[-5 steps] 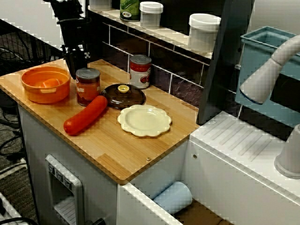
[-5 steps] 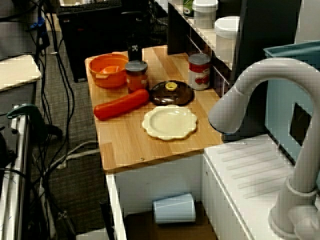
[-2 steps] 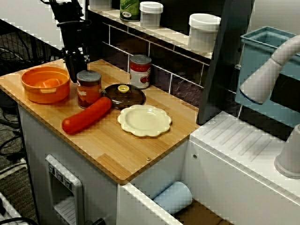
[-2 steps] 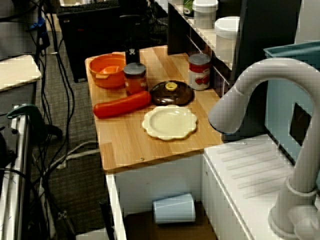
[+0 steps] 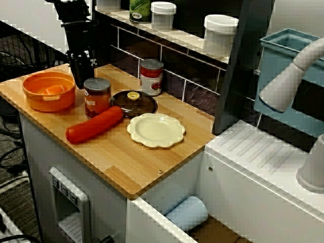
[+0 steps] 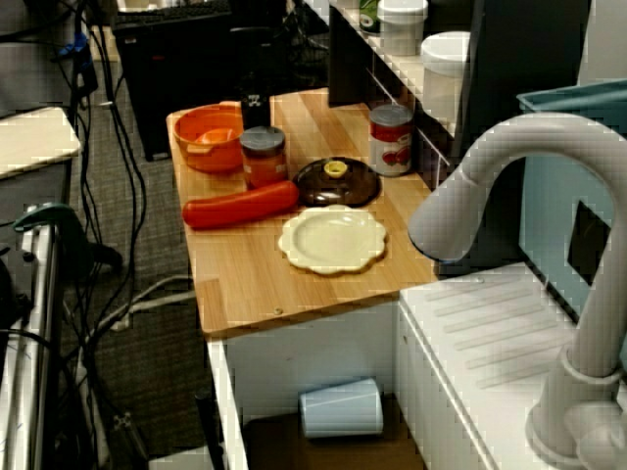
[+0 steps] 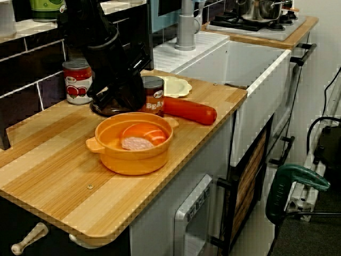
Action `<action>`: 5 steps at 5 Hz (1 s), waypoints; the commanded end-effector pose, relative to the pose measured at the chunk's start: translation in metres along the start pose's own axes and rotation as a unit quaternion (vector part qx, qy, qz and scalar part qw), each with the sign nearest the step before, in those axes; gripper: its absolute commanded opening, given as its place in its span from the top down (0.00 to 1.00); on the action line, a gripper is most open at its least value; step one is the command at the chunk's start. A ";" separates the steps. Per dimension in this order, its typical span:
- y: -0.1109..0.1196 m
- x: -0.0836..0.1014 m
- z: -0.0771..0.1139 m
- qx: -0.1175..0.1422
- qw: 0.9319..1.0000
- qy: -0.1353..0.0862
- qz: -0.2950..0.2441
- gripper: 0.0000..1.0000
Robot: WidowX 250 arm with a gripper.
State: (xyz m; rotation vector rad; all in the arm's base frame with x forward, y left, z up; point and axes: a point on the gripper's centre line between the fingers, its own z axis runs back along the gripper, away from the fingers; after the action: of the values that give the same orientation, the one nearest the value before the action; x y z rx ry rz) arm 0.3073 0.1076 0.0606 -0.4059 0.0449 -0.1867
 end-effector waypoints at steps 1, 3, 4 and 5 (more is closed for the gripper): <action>-0.013 -0.004 0.027 0.026 0.999 -0.029 -0.019 1.00; -0.017 -0.003 0.020 0.023 0.999 -0.019 -0.030 1.00; -0.016 -0.005 0.023 0.034 0.999 -0.027 -0.027 0.92; -0.016 -0.010 0.027 0.062 0.997 -0.037 -0.027 0.00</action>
State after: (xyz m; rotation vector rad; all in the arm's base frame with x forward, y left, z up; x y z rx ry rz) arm 0.2978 0.1007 0.0667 -0.3330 0.0123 -0.2123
